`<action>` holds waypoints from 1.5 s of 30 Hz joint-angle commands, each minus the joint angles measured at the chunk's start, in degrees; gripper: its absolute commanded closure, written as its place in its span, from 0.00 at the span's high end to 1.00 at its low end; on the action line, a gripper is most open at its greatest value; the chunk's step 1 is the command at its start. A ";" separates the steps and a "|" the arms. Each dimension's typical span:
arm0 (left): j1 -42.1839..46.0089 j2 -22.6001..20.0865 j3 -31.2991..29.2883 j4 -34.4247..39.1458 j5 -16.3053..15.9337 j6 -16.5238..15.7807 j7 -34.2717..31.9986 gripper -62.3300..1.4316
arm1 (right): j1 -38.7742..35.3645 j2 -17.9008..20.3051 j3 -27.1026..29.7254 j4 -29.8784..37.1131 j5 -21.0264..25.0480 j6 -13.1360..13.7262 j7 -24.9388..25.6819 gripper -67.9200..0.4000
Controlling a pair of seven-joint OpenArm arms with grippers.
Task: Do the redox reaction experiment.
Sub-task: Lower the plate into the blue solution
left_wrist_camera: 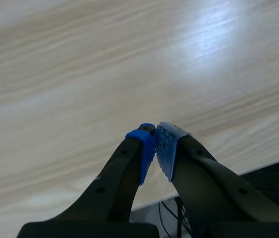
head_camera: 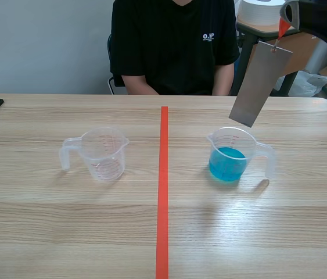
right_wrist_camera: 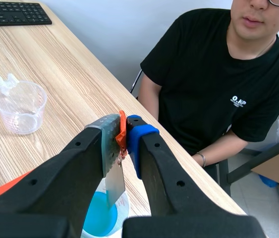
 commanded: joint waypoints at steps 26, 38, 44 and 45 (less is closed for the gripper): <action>7.08 12.44 -3.32 -0.26 1.11 -0.11 4.98 0.10 | 1.14 -2.93 -5.40 -6.73 -8.04 -0.33 5.57 0.03; 7.10 13.20 -3.32 -0.26 1.11 -0.13 4.98 0.10 | 2.84 -6.45 -10.40 -16.59 -17.64 -0.33 13.62 0.03; 7.10 13.20 -3.32 -0.26 1.11 -0.13 4.96 0.10 | 6.16 -8.15 -13.64 -23.45 -20.70 -0.39 15.72 0.03; 7.10 13.20 -3.32 -0.26 1.11 -0.13 4.98 0.10 | 6.60 -8.39 -14.05 -24.41 -21.07 -0.39 16.04 0.03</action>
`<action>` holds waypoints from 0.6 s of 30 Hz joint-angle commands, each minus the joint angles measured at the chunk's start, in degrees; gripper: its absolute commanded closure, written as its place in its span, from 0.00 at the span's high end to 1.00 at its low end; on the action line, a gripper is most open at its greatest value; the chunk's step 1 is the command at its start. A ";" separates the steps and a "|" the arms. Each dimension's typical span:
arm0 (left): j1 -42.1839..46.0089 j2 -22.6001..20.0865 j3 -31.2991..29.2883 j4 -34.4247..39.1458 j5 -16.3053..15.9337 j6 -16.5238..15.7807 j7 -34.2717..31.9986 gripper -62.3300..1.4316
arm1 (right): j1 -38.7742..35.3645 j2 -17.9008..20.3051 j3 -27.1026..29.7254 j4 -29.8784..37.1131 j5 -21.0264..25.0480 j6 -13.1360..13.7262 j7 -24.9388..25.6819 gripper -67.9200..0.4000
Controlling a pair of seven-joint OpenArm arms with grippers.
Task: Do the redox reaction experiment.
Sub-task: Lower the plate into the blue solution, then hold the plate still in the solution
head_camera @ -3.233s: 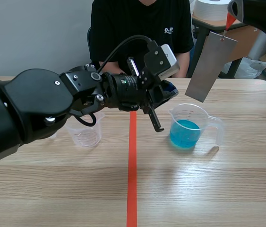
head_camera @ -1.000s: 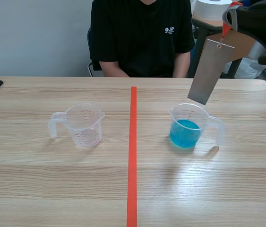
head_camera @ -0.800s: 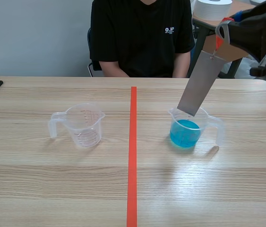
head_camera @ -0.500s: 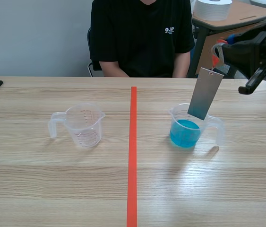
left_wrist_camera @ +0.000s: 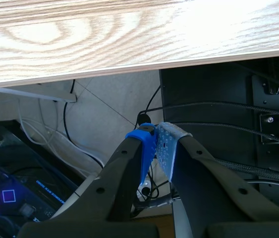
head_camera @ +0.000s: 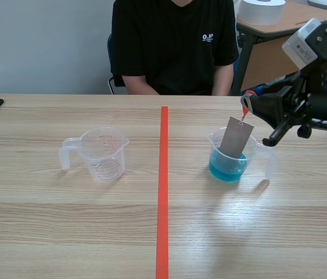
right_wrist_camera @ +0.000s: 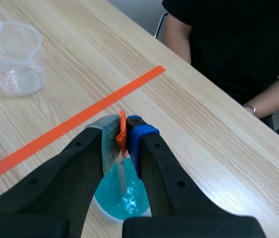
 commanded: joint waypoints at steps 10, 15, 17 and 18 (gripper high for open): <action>0.15 0.15 -0.31 0.50 0.04 -0.15 -0.59 0.10 | 2.64 -0.13 -0.74 -1.97 -1.60 -0.24 1.62 0.03; 0.15 0.15 -0.31 0.50 0.04 -0.15 -0.59 0.10 | 2.64 -0.13 -0.74 -1.97 -1.60 -0.24 1.62 0.03; 0.15 0.15 -0.31 0.50 0.04 -0.15 -0.59 0.10 | 2.64 -0.13 -0.74 -1.97 -1.60 -0.24 1.62 0.03; 0.15 0.15 -0.31 0.50 0.04 -0.15 -0.59 0.10 | 2.64 -0.13 -0.74 -1.97 -1.60 -0.24 1.62 0.03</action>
